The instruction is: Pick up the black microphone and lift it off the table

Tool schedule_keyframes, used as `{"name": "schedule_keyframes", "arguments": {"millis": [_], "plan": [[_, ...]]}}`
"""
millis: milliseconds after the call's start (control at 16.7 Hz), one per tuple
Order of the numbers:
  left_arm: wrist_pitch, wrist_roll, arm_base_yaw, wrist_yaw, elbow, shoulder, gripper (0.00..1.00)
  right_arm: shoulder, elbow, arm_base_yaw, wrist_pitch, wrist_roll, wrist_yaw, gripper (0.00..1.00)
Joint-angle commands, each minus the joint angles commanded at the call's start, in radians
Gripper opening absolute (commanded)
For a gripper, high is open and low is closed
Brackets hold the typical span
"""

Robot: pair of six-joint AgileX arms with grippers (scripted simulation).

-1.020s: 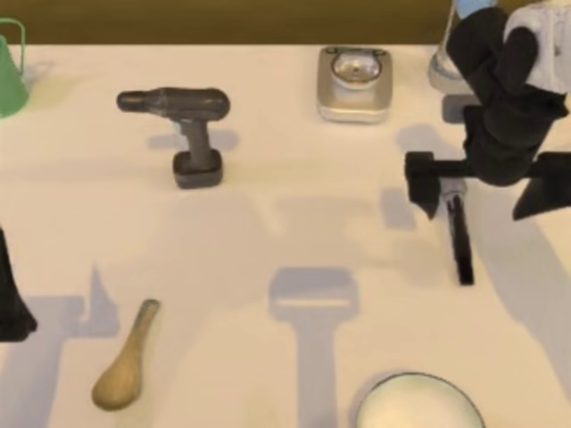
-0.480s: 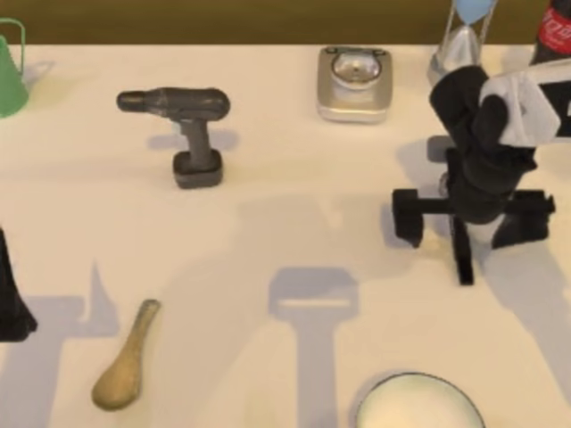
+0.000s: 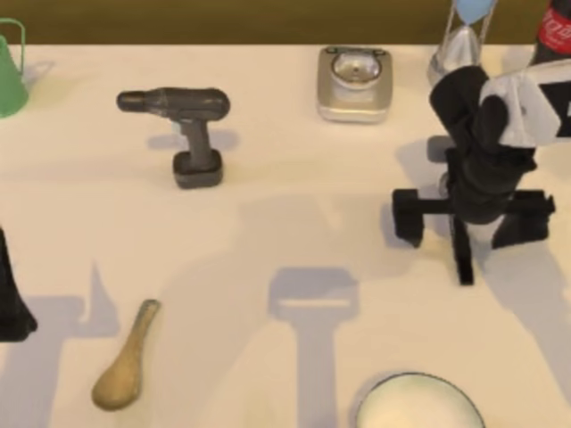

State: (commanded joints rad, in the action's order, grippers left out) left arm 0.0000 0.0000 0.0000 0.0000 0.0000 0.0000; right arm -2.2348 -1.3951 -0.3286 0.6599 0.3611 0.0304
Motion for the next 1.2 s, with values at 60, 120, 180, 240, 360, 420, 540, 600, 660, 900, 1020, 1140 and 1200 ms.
{"name": "schedule_keyframes", "arguments": {"millis": [60,120,180,240,360,420,540,600,660,900,1020,1140,1200], "plan": [[0.0,0.0,0.0,0.0,0.0,0.0,1.0,0.0,0.0,0.0,0.0,0.0,0.0,0.62],[0.0,0.0,0.0,0.0,0.0,0.0,1.0,0.0,0.0,0.0,0.0,0.0,0.0,0.55],[0.0,0.0,0.0,0.0,0.0,0.0,1.0,0.0,0.0,0.0,0.0,0.0,0.0,0.47],[0.0,0.0,0.0,0.0,0.0,0.0,1.0,0.0,0.0,0.0,0.0,0.0,0.0,0.4],[0.0,0.0,0.0,0.0,0.0,0.0,1.0,0.0,0.0,0.0,0.0,0.0,0.0,0.25],[0.0,0.0,0.0,0.0,0.0,0.0,1.0,0.0,0.0,0.0,0.0,0.0,0.0,0.17],[0.0,0.0,0.0,0.0,0.0,0.0,1.0,0.0,0.0,0.0,0.0,0.0,0.0,0.02],[0.0,0.0,0.0,0.0,0.0,0.0,1.0,0.0,0.0,0.0,0.0,0.0,0.0,0.0],[0.0,0.0,0.0,0.0,0.0,0.0,1.0,0.0,0.0,0.0,0.0,0.0,0.0,0.0],[0.0,0.0,0.0,0.0,0.0,0.0,1.0,0.0,0.0,0.0,0.0,0.0,0.0,0.0],[0.0,0.0,0.0,0.0,0.0,0.0,1.0,0.0,0.0,0.0,0.0,0.0,0.0,0.0],[0.0,0.0,0.0,0.0,0.0,0.0,1.0,0.054,-0.02,0.0,0.02,-0.012,0.017,0.0],[0.0,0.0,0.0,0.0,0.0,0.0,1.0,0.055,-0.018,-0.001,0.009,-0.015,0.014,0.0]]}}
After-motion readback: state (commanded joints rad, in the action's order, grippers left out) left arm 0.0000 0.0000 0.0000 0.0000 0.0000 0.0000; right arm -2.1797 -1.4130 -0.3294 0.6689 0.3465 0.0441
